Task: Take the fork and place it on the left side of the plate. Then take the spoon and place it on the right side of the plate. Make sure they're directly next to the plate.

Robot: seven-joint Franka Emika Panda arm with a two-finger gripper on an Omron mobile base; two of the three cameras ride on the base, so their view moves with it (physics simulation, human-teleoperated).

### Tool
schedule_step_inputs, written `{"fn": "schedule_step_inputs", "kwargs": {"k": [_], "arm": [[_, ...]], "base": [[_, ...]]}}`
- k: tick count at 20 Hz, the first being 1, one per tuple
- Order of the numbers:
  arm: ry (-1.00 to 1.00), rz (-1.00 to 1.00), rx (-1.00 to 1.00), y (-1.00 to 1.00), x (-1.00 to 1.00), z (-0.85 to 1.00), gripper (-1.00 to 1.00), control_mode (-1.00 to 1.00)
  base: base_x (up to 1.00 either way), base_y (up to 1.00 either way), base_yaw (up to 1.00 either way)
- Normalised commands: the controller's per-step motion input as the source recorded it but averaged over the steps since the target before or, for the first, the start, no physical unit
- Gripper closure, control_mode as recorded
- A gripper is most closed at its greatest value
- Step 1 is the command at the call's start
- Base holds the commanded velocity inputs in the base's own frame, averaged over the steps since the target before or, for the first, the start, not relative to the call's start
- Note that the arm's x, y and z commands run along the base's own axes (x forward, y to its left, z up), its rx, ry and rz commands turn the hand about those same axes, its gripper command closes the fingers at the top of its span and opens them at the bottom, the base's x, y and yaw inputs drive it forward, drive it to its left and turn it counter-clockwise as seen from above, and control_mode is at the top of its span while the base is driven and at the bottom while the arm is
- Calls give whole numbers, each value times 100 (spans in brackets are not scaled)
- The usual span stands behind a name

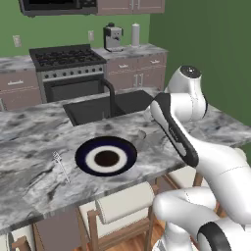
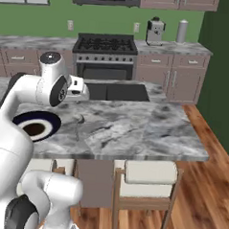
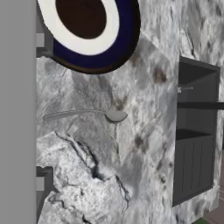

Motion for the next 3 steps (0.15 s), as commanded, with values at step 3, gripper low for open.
{"fn": "schedule_step_inputs", "kwargs": {"k": [3], "arm": [[-10, 0, 0, 0, -99, 31, -100, -100]], "base": [[0, 0, 0]]}}
